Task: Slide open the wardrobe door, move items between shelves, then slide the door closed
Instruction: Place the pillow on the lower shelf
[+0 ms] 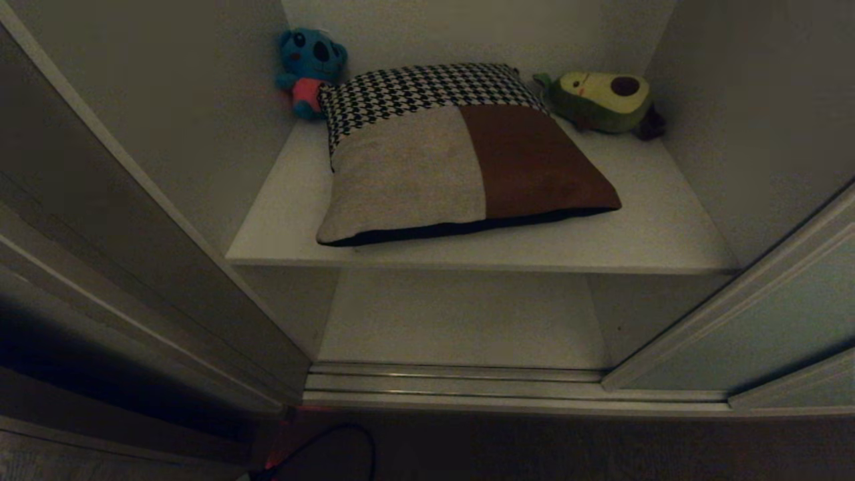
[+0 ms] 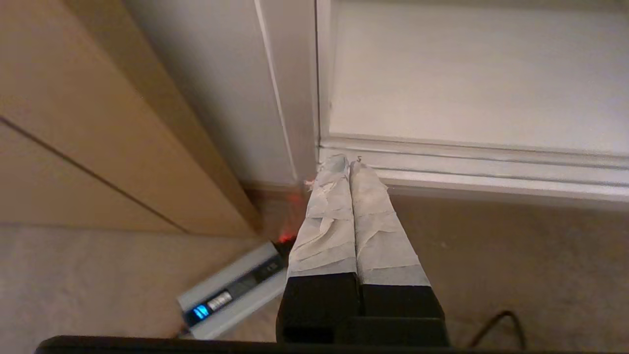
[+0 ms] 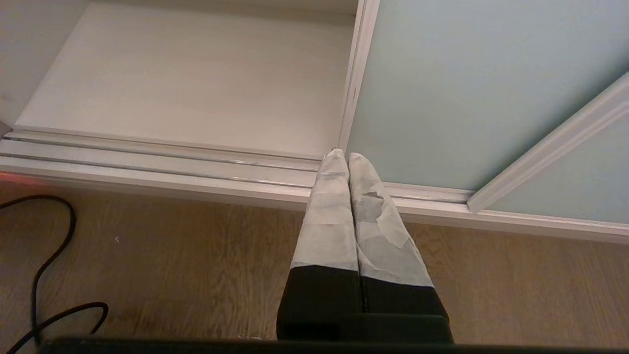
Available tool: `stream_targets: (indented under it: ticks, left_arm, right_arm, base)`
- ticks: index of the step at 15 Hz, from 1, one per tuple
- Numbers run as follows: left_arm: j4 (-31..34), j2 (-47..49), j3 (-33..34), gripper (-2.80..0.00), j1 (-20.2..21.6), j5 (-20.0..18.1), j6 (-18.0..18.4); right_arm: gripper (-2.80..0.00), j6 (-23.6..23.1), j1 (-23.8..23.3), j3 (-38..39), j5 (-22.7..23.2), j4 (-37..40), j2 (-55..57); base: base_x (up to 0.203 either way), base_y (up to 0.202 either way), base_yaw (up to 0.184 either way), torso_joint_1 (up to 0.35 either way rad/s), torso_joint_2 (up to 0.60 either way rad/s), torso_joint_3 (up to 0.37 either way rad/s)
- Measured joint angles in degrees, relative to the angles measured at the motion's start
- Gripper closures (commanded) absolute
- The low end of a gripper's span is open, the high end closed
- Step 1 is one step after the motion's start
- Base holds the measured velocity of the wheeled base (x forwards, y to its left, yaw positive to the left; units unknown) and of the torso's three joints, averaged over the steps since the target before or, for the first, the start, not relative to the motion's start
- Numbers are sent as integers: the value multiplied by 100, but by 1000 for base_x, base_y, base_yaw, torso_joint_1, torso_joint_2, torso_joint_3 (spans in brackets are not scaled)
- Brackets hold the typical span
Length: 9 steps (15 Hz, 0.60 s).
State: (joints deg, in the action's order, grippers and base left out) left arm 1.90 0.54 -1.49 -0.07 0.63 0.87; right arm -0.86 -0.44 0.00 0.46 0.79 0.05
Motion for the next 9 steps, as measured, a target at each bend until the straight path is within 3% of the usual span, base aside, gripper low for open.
stream_targets:
  ticks: [9]
  left_arm:
    - [-31, -64, 61, 0, -2, -47, 56]
  right_arm:
    - [0, 1, 0, 0, 0, -2, 0]
  base:
    - [0, 0, 0, 0, 0, 0]
